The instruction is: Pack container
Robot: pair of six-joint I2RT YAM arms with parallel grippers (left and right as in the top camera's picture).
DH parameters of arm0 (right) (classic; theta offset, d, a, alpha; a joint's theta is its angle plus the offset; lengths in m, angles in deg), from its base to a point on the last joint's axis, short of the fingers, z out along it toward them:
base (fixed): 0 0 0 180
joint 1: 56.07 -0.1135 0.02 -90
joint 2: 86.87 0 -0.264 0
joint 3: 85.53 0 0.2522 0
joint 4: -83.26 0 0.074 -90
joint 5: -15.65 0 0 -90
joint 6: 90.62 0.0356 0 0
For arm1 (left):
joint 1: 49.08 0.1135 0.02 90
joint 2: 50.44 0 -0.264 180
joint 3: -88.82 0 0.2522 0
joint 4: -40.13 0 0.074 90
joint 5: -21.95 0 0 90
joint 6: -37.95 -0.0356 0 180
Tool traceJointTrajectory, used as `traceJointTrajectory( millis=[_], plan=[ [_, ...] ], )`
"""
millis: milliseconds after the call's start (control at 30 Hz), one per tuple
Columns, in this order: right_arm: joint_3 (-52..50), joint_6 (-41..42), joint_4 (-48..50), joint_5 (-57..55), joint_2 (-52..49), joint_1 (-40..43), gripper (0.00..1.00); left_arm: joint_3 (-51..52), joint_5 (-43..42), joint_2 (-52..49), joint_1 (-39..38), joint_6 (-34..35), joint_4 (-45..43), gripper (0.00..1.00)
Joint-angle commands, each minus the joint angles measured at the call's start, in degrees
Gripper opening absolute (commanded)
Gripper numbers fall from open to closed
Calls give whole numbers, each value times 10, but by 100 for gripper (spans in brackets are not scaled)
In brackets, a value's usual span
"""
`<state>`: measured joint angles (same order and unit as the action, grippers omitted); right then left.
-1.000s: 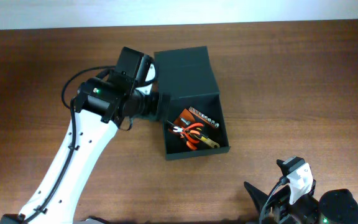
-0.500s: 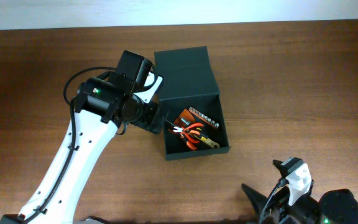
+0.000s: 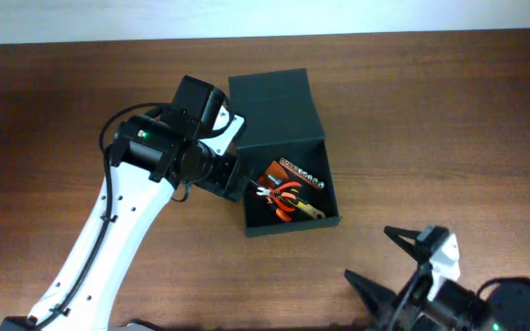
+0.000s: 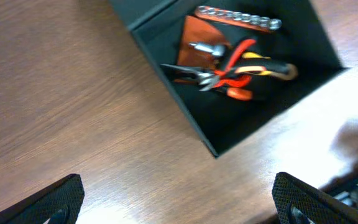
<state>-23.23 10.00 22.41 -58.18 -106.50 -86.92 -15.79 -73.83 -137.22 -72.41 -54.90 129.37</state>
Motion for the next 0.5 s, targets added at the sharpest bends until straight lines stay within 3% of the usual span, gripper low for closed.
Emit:
traceJointTrajectory(
  millis=[0, 200, 367, 400, 467],
  plan=[
    [60, 23, -1, -30, -87, -3, 99, -3, -41, 6, 3, -11, 0, 99],
    [216, 16, -51, -130, -283, -2, 99, -3, -41, 6, 14, -11, -19, 99],
    [349, -14, -76, -172, -447, 33, 99, -3, -41, 6, 49, 14, -86, 99],
    [376, -14, -84, -171, -481, 52, 85, -3, -41, 6, 59, 23, -95, 97],
    [415, -13, -96, -158, -537, 89, 64, -3, -41, 6, 84, 46, -111, 67]
  ],
)
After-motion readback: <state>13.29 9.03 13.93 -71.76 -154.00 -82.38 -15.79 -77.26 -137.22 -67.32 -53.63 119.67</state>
